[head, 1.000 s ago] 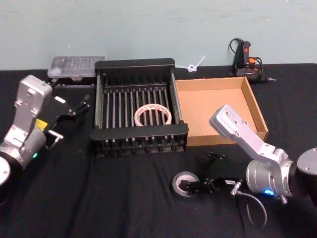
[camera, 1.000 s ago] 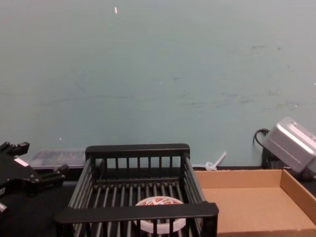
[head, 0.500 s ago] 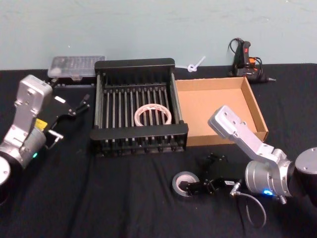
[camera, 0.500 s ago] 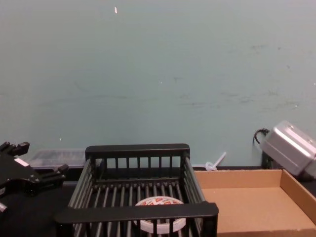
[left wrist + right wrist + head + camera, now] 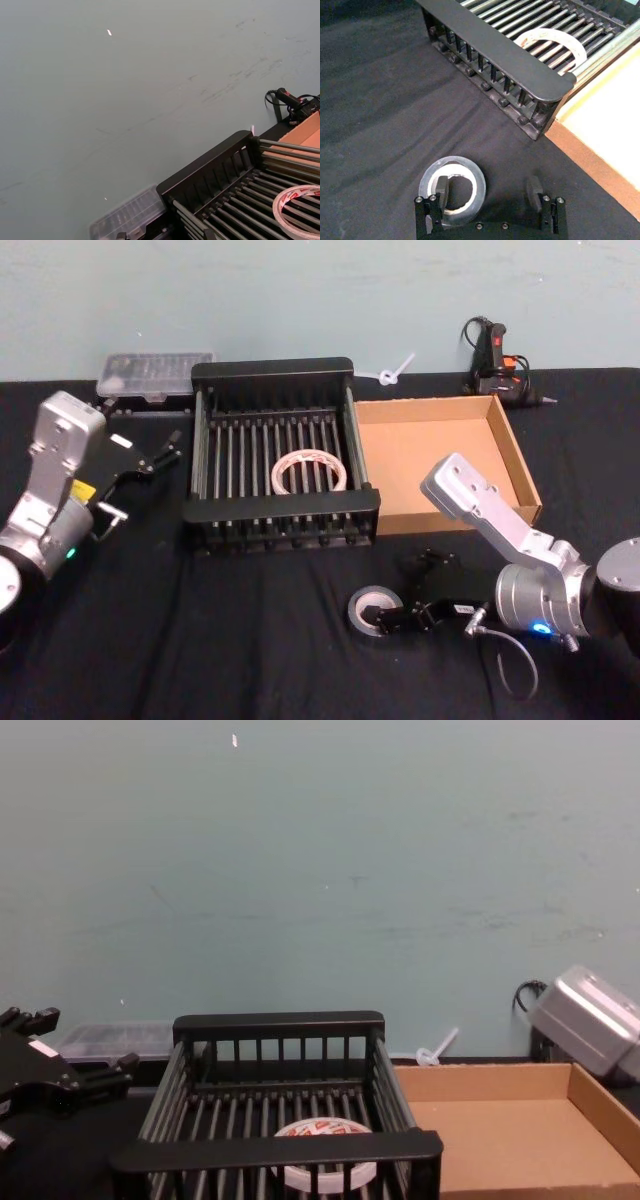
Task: Pick up the white tape and place it into the black box , Pick up the silver tape and place it into the brown box.
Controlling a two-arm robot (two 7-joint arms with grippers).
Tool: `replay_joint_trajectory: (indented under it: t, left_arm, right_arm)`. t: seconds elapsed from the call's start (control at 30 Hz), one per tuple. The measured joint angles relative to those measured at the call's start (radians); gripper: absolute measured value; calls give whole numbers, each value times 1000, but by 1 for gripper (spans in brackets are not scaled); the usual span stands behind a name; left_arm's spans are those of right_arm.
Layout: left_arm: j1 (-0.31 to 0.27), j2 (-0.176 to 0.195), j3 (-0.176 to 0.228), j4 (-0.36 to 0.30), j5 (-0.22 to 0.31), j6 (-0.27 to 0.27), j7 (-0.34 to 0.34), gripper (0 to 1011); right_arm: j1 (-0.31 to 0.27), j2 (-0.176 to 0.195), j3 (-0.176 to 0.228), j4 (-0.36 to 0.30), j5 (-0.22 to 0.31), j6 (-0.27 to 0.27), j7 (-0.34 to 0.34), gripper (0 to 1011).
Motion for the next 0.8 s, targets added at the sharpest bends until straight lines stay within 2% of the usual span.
replay_joint_trajectory:
  t: [0.27, 0.5, 0.8]
  left_arm:
    - [0, 0, 0, 0, 0, 0, 0, 1002]
    - [0, 0, 0, 0, 0, 0, 0, 1001]
    - [0, 0, 0, 0, 0, 0, 0, 1001]
  right_arm:
    - [0, 1, 0, -1, 0, 0, 0, 1003]
    - [0, 1, 0, -1, 1, -1, -1, 857]
    - [0, 1, 0, -1, 1, -1, -1, 569]
